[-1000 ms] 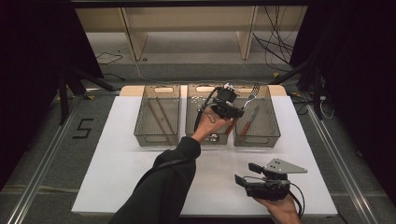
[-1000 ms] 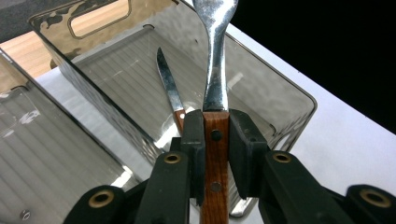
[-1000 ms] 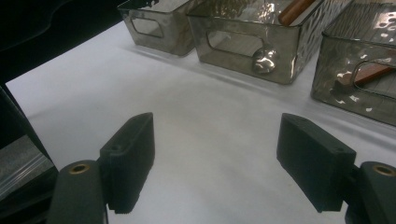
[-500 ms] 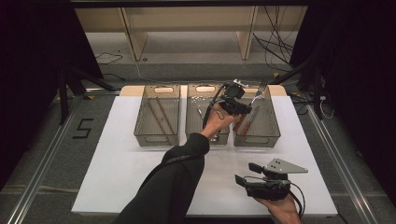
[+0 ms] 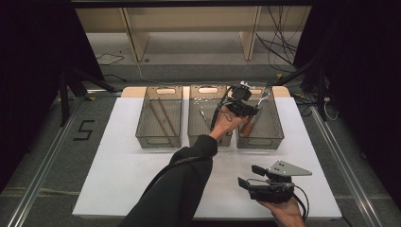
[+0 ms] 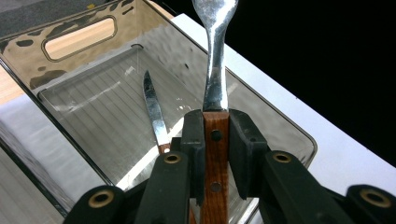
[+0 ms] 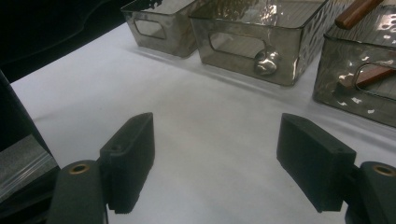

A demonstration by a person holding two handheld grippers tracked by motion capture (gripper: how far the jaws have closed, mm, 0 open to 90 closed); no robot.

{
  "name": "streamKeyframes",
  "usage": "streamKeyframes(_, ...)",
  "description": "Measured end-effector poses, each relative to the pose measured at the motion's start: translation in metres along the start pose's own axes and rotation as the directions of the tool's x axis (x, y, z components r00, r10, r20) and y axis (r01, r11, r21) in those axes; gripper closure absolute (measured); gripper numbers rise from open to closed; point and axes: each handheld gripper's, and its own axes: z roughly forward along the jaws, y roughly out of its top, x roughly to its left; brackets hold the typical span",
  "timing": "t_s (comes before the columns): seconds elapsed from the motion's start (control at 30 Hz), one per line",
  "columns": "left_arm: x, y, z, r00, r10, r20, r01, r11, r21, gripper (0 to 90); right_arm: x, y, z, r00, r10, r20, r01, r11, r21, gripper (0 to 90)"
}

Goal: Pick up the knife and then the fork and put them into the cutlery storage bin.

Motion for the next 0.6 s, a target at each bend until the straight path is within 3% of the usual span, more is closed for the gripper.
streamKeyframes(0.33,-0.001,-0.004,0.008,0.9998,-0.018,-0.001,0.018,0.9998,-0.001,76.7,0.000,0.000,0.000,1.0000,-0.001,-0.001,0.001,1.000,0.001,28.5)
streamKeyframes(0.6,-0.002,-0.009,0.014,0.9998,-0.009,-0.020,0.010,0.9994,0.033,76.5,0.000,0.000,0.000,1.0000,-0.002,-0.002,0.002,1.000,0.002,28.6)
